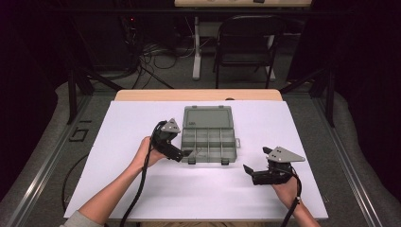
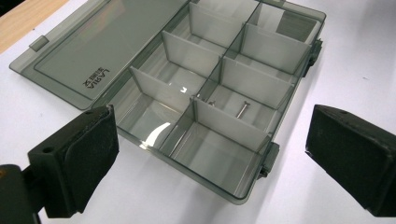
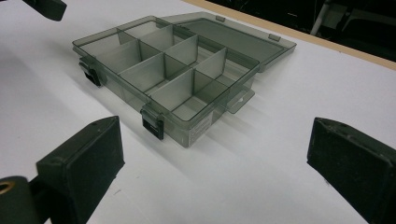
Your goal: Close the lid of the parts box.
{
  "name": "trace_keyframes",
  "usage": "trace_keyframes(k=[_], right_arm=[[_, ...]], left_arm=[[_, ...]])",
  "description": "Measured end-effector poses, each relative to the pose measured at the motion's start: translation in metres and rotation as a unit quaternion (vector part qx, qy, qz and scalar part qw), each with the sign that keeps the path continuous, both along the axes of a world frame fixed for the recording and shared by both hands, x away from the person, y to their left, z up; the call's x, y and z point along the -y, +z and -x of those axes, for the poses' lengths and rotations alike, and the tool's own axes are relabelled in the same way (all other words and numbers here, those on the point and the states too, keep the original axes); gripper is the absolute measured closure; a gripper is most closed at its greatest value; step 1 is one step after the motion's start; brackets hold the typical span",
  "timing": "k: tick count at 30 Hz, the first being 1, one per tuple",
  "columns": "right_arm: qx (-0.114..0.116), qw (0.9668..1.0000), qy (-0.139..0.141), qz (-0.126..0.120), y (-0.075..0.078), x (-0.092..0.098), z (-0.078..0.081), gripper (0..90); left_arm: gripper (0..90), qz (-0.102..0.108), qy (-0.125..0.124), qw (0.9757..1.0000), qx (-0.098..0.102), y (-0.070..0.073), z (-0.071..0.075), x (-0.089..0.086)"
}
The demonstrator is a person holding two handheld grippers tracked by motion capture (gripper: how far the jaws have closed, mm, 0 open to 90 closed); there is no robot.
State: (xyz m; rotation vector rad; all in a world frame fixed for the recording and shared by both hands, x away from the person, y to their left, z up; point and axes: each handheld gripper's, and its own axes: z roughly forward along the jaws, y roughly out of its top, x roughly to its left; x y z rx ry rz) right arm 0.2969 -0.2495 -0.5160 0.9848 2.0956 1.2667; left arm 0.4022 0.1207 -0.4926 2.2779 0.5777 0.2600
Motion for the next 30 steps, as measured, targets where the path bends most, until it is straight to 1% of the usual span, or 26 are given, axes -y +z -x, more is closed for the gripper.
trace_keyframes(k=[2, 6, 10, 13, 15, 19, 21, 22, 24, 26, 29, 30], right_arm=[[-0.002, 1.0000, 0.000, -0.001, 0.001, 0.000, -0.001, 2.8], [-0.009, 1.0000, -0.001, -0.003, 0.002, -0.001, -0.005, 2.5], [-0.014, 0.9999, -0.003, -0.007, 0.004, -0.004, -0.012, 2.1], [-0.023, 0.9997, 0.000, -0.007, 0.006, -0.007, -0.020, 1.0], [-0.032, 0.9995, 0.002, -0.008, 0.006, -0.008, -0.025, 0.0], [-0.046, 0.9989, 0.002, -0.007, 0.007, -0.010, -0.039, 0.0], [-0.048, 0.9988, 0.002, -0.010, 0.007, -0.011, -0.044, 0.0], [-0.046, 0.9989, 0.001, -0.010, 0.008, -0.011, -0.047, 0.0], [-0.050, 0.9987, -0.003, -0.011, 0.010, -0.012, -0.054, 0.0], [-0.049, 0.9987, -0.004, -0.011, 0.011, -0.014, -0.059, 0.0], [-0.049, 0.9987, -0.003, -0.010, 0.015, -0.017, -0.069, 0.0], [-0.050, 0.9987, -0.003, -0.011, 0.015, -0.018, -0.072, 0.0]], left_arm=[[2.4, -0.002, 0.001, 1.0000, 0.001, 0.000, -0.001, -0.001], [3.3, -0.004, 0.008, 0.9999, -0.007, -0.003, -0.003, -0.003], [5.9, -0.010, 0.011, 0.9999, -0.004, -0.004, -0.004, -0.001], [6.0, -0.018, 0.011, 0.9997, -0.008, -0.007, -0.005, 0.004], [4.3, -0.025, 0.009, 0.9996, -0.012, -0.008, -0.007, 0.009], [2.5, -0.029, 0.011, 0.9993, -0.018, -0.011, -0.011, 0.016], [2.6, -0.032, 0.011, 0.9992, -0.022, -0.013, -0.013, 0.018], [3.1, -0.033, 0.011, 0.9991, -0.026, -0.015, -0.014, 0.020], [5.2, -0.034, 0.011, 0.9990, -0.026, -0.016, -0.016, 0.022], [7.4, -0.035, 0.008, 0.9990, -0.028, -0.017, -0.017, 0.026], [14.9, -0.042, 0.007, 0.9987, -0.027, -0.018, -0.018, 0.031], [15.6, -0.044, 0.007, 0.9986, -0.028, -0.020, -0.018, 0.033]])
